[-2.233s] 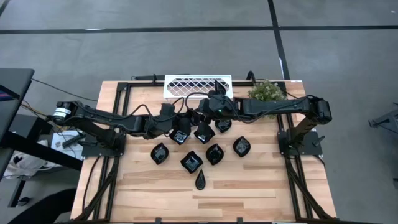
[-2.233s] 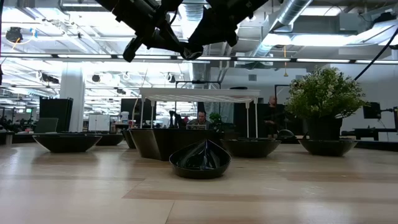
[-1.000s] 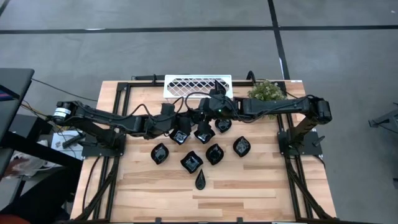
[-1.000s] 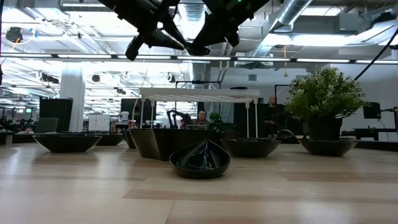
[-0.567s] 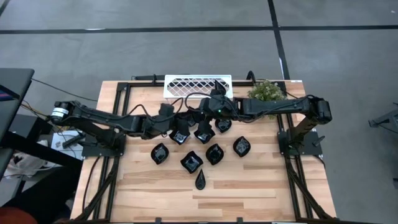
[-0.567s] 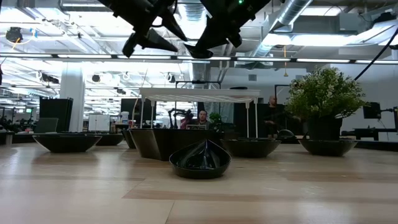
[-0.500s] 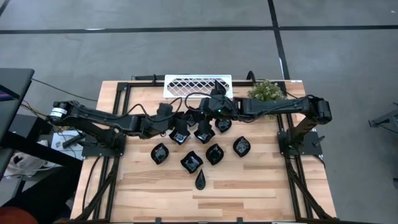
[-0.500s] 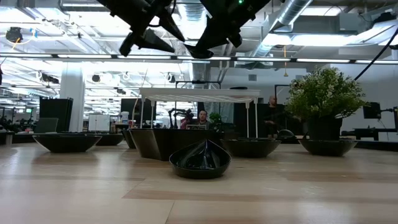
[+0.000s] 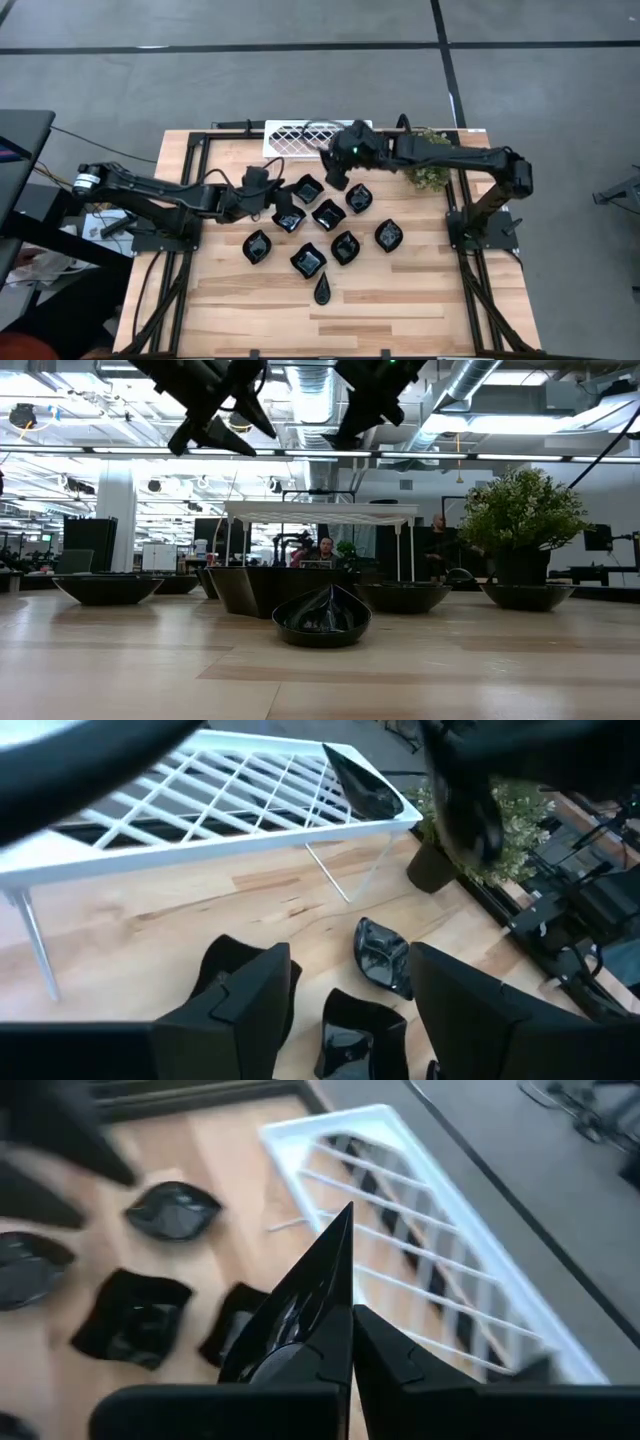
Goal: Pick & Place Mini shaped plates
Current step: Stack the drop-shaped plate on top of the other drop-shaped plates on the shelf
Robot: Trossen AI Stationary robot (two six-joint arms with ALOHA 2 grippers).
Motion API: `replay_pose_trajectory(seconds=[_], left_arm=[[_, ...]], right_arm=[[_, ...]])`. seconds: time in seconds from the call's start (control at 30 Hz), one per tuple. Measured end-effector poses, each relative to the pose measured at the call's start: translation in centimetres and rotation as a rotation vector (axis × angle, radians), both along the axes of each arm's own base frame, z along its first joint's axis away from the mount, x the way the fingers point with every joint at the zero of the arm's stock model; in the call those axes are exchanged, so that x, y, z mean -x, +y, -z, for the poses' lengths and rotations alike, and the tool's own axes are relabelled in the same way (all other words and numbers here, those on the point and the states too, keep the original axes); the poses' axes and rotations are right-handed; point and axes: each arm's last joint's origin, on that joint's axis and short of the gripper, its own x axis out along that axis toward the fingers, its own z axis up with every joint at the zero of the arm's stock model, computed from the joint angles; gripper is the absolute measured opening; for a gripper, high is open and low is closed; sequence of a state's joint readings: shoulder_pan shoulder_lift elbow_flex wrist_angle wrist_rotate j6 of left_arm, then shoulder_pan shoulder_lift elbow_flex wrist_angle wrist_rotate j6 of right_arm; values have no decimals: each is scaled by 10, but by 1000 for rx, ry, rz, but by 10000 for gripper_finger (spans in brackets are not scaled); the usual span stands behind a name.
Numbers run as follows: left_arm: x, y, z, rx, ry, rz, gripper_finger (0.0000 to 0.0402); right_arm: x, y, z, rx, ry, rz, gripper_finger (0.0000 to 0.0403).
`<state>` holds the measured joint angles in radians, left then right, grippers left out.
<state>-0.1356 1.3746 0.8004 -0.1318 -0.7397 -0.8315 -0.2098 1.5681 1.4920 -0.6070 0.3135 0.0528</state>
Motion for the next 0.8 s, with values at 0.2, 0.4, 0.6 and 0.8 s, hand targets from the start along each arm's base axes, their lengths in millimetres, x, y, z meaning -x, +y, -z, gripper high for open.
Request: replay_pose_trajectory(seconds=[0.2,0.4,0.6,0.8], left_arm=[[4,1,10,10,0,-9,205],[5,1,12,8,0,-12,205],[5,1,11,-5,-8,-28,205],[5,2,10,-17,-17,-44,205]], right_arm=[[16,-37,-12,-45,32,37,0],[36,-78,-9,-134,24,92,0],[55,-106,-7,-211,12,149,0],[65,-122,-4,-304,-26,172,0]])
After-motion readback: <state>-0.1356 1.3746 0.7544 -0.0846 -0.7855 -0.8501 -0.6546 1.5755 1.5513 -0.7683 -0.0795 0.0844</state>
